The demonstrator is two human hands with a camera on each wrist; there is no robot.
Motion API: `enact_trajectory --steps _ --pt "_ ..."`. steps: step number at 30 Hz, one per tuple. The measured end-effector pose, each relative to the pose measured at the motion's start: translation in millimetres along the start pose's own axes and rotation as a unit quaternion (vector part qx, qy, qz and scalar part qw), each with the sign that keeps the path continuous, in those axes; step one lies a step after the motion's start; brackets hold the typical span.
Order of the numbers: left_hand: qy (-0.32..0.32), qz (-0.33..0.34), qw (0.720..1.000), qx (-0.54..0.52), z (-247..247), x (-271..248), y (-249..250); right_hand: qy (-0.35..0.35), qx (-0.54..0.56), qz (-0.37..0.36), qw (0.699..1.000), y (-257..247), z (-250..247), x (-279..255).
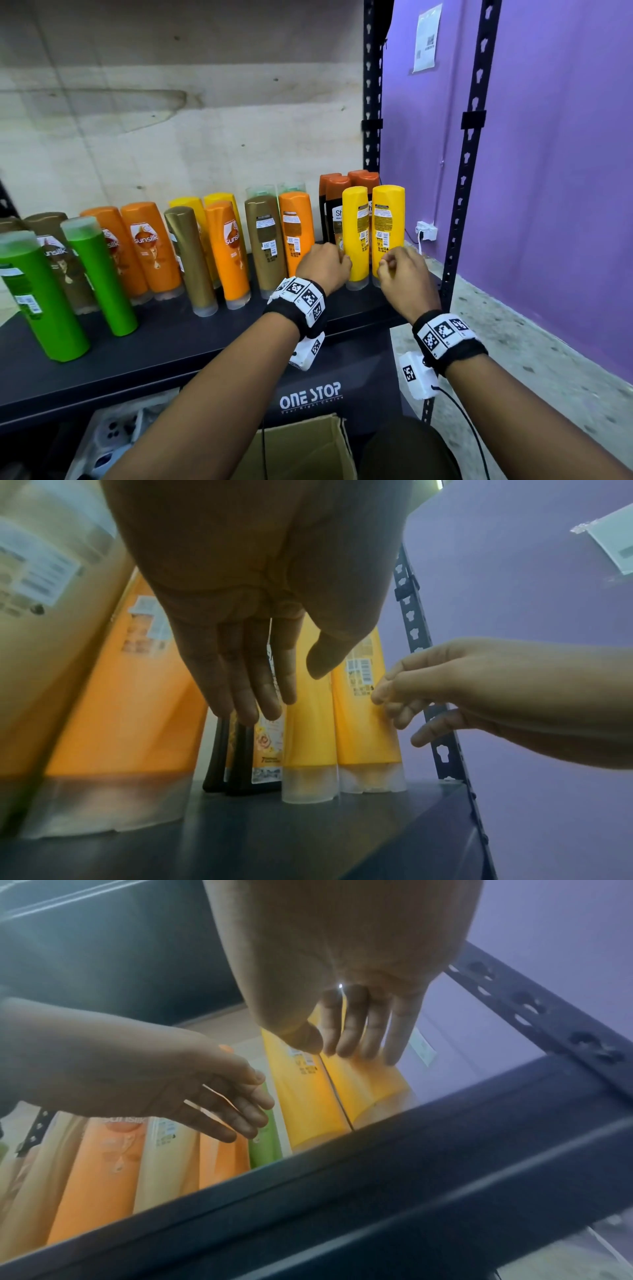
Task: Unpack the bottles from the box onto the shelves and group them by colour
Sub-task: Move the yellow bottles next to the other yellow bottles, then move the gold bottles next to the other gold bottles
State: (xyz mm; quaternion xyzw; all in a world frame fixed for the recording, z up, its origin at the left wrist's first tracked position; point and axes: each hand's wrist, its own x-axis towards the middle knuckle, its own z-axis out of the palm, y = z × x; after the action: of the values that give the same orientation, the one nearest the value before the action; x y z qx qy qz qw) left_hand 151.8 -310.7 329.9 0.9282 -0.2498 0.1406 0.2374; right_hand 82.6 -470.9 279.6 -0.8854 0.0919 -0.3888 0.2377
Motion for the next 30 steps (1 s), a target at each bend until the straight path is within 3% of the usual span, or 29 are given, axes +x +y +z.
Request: enact_trajectory --steps 5,15,18,23,30 --pt "0.021 0.004 0.999 0.038 -15.1 -13.2 -7.9 -0.060 -0.032 -0.025 0.997 -22.1 -10.0 1.3" --pt "0.070 -0.042 0.995 0.053 -55.9 -47.6 -55.0 -0.092 -0.028 -0.095 0.991 -85.4 4.7 7.0" --pt "0.127 -0.048 0.990 0.020 -68.0 -53.5 -72.1 -0.100 0.002 -0.104 0.989 -99.7 13.3 12.6" --pt "0.193 -0.054 0.978 -0.050 -76.2 -55.8 -84.7 -0.100 0.043 -0.068 0.992 -119.2 26.2 20.4" --pt "0.159 -0.078 0.978 -0.112 -65.4 -44.2 -89.6 -0.122 0.104 -0.002 0.987 -132.5 44.0 31.7"
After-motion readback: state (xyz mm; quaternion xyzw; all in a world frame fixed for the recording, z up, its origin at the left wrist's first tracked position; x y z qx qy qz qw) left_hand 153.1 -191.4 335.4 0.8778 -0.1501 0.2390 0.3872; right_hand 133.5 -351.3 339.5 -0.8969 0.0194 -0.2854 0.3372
